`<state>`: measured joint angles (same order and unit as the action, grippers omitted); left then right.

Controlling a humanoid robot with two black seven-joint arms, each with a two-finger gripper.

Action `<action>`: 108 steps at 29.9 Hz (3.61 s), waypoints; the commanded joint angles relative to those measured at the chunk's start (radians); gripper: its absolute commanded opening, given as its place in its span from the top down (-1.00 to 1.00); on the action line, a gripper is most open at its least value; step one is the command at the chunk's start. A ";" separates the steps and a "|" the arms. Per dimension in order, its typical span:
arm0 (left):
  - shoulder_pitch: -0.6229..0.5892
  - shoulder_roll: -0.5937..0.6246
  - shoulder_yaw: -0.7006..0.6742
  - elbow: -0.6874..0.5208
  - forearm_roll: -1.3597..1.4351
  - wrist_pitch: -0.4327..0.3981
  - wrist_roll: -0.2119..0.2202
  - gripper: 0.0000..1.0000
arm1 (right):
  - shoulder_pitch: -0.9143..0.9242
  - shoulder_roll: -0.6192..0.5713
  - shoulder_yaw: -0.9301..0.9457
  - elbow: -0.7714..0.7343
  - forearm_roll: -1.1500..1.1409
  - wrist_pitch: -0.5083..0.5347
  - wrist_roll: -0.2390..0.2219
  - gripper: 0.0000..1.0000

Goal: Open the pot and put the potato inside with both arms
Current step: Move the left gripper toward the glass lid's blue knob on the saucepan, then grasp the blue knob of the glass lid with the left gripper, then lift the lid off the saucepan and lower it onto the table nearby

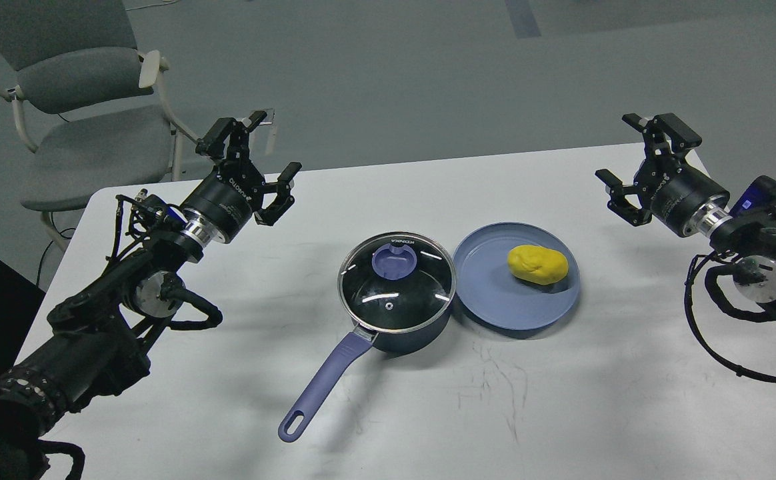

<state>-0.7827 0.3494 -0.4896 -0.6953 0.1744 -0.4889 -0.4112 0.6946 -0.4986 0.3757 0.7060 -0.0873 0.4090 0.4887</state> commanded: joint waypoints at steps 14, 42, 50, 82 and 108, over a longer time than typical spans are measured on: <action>-0.041 0.077 0.008 0.039 0.007 0.000 0.008 -0.95 | 0.016 -0.009 0.000 0.026 0.000 0.002 0.000 -1.00; -0.133 0.332 0.037 -0.698 1.506 0.110 -0.077 -0.95 | -0.003 -0.041 -0.032 0.015 -0.002 -0.003 0.000 -1.00; -0.118 0.224 0.131 -0.653 1.787 0.148 -0.077 -0.95 | -0.003 -0.049 -0.034 0.016 -0.002 -0.003 0.000 -1.00; -0.112 0.108 0.183 -0.503 1.903 0.199 -0.077 0.13 | -0.001 -0.049 -0.034 0.016 -0.002 -0.004 0.000 -1.00; -0.050 0.510 0.183 -0.536 1.748 0.343 -0.077 0.31 | 0.000 -0.049 -0.032 0.020 -0.002 -0.004 0.000 -1.00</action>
<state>-0.8899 0.8201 -0.3067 -1.2444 1.9513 -0.1936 -0.4887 0.6951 -0.5477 0.3436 0.7256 -0.0890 0.4051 0.4887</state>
